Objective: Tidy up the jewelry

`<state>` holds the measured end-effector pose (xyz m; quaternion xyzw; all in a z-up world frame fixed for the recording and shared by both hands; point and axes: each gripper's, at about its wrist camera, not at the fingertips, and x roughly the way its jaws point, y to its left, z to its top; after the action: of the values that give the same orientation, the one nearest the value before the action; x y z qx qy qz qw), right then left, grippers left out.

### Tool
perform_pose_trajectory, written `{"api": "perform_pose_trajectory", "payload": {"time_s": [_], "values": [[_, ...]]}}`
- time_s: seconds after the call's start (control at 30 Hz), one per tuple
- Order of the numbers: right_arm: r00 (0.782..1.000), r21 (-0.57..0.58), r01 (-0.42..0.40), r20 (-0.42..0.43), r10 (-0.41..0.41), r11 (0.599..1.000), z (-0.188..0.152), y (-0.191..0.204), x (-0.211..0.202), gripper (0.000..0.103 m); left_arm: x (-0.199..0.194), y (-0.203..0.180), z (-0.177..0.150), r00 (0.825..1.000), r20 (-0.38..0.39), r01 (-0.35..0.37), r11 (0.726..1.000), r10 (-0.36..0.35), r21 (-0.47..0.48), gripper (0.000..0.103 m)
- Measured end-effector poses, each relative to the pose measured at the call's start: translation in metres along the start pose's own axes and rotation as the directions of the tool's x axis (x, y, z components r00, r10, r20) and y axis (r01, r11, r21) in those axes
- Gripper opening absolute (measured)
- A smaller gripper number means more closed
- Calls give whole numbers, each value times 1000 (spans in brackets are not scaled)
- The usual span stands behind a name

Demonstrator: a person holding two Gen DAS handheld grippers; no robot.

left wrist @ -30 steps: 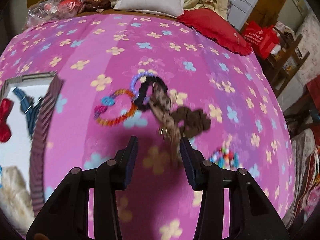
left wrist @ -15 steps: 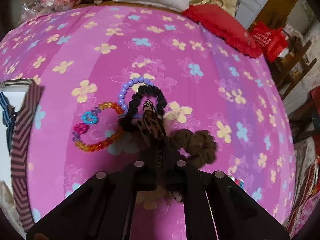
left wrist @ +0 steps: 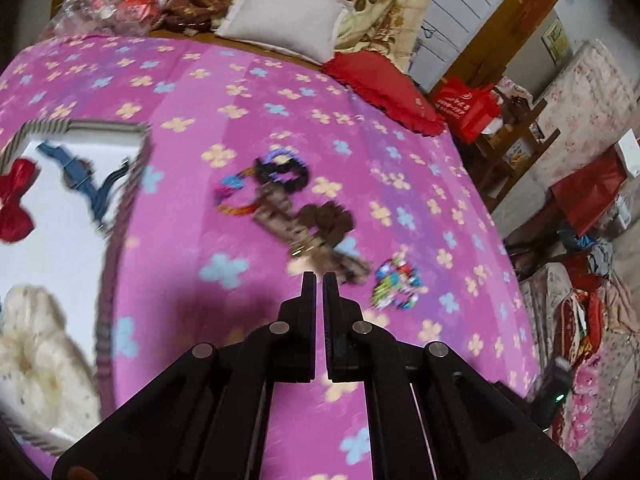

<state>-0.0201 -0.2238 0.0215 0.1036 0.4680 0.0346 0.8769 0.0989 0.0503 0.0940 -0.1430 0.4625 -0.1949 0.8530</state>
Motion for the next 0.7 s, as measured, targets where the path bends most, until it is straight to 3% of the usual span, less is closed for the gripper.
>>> {"api": "perform_pose_trajectory", "payload": {"time_s": [0.3, 0.4, 0.43, 0.47, 0.6, 0.7], "values": [[1000, -5, 19, 8, -19, 1000, 34, 23, 9, 62, 9, 40, -18, 999, -51, 11, 997, -15, -72, 4], [1000, 2, 7, 9, -7, 1000, 38, 22, 16, 62, 23, 35, -8, 998, -64, -1, 998, -3, -68, 24], [1000, 1, 9, 8, -9, 1000, 38, 22, 18, 62, 27, 35, -5, 998, -66, 3, 997, -7, -71, 38], [1000, -1, 9, 5, -9, 1000, 37, 21, 19, 62, 37, 33, 2, 998, -67, 13, 996, -19, -87, 46], [1000, 1, 8, 7, -8, 1000, 34, 10, 19, 62, 69, 25, 20, 994, -95, 35, 992, -46, -117, 47], [1000, 13, 2, 8, -2, 1000, 34, 1, 19, 62, 96, 8, 32, 994, -110, 4, 997, -12, -76, 47]]}}
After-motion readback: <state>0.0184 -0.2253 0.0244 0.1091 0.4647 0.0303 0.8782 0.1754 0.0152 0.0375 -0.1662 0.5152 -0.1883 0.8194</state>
